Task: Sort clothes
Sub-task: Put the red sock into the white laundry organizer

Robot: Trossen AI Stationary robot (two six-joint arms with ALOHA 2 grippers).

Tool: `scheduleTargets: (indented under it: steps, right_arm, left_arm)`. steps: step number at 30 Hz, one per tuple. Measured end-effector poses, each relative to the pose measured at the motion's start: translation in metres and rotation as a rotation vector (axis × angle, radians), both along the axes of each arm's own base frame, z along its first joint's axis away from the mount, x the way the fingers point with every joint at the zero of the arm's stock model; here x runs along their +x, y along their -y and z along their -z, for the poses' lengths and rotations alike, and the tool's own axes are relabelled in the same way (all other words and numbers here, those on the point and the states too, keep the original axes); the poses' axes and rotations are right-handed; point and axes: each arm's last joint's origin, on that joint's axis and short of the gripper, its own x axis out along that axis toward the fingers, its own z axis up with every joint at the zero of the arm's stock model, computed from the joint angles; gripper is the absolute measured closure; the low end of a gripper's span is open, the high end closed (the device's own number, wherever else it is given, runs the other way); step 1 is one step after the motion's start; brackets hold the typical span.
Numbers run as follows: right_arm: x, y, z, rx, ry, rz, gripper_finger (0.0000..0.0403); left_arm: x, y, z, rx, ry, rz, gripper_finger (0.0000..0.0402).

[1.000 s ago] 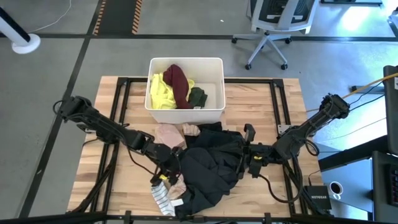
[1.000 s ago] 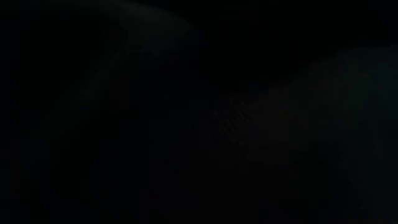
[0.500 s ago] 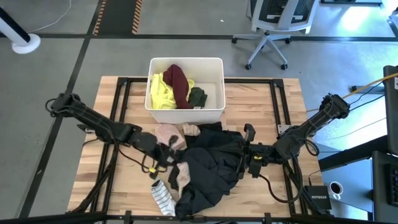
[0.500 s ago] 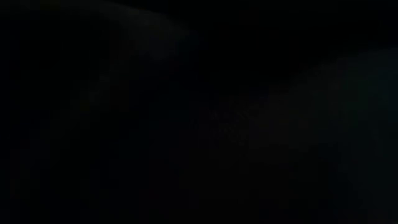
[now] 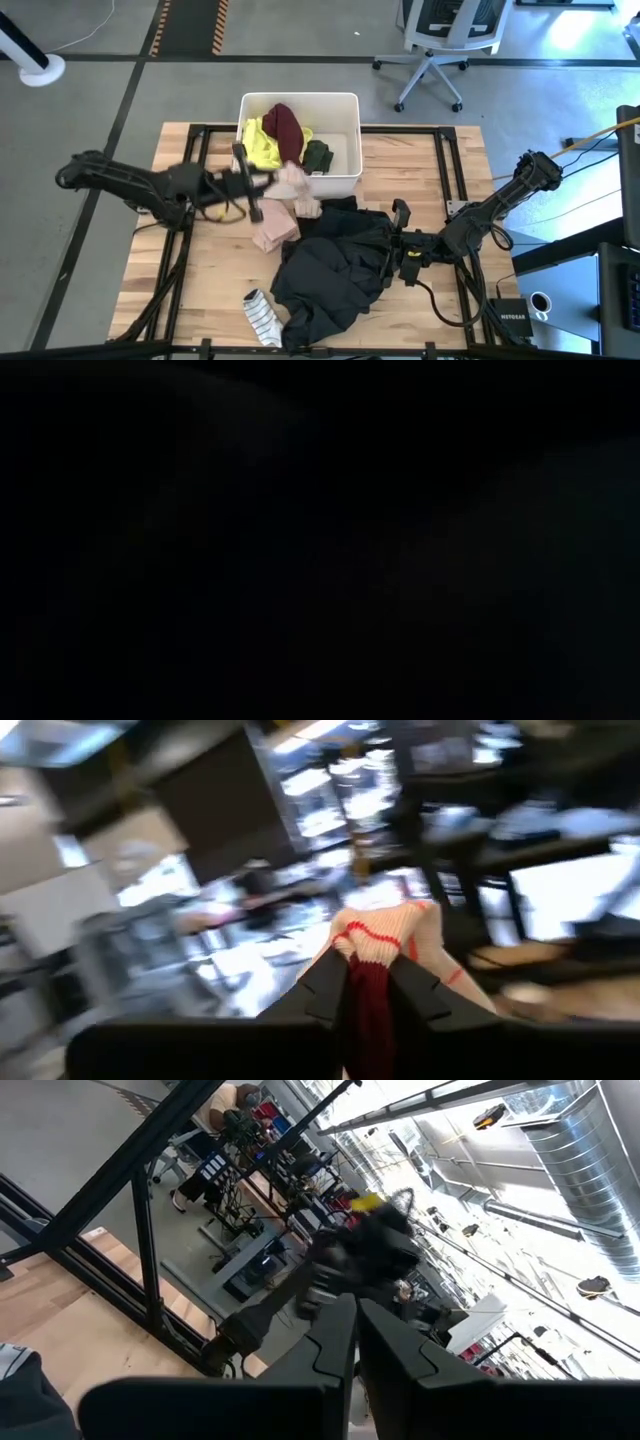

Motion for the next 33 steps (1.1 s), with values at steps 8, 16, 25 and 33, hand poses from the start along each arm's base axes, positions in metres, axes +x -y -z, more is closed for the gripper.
scheduleTargets:
  steps: [8, 16, 25, 33]
  right_arm:
    - [0.0, 0.0, 0.0, -0.006, 0.0, 0.001, 0.037]
    - [0.0, 0.0, 0.001, -0.012, -0.007, 0.001, 0.037]
    - [0.0, 0.0, 0.001, -0.012, -0.007, 0.001, 0.037]
    - [0.0, 0.0, 0.001, -0.013, -0.007, 0.002, 0.037]
  left_arm:
    - [-0.006, -0.051, -0.005, -0.001, 0.024, -0.275, 0.037]
    - [-0.003, -0.083, 0.018, -0.024, -0.184, -0.417, 0.0355]
    - [0.002, -0.103, 0.048, -0.178, -0.343, -0.507, 0.0306]
    - [0.004, -0.106, 0.062, -0.293, -0.398, -0.528, 0.0236]
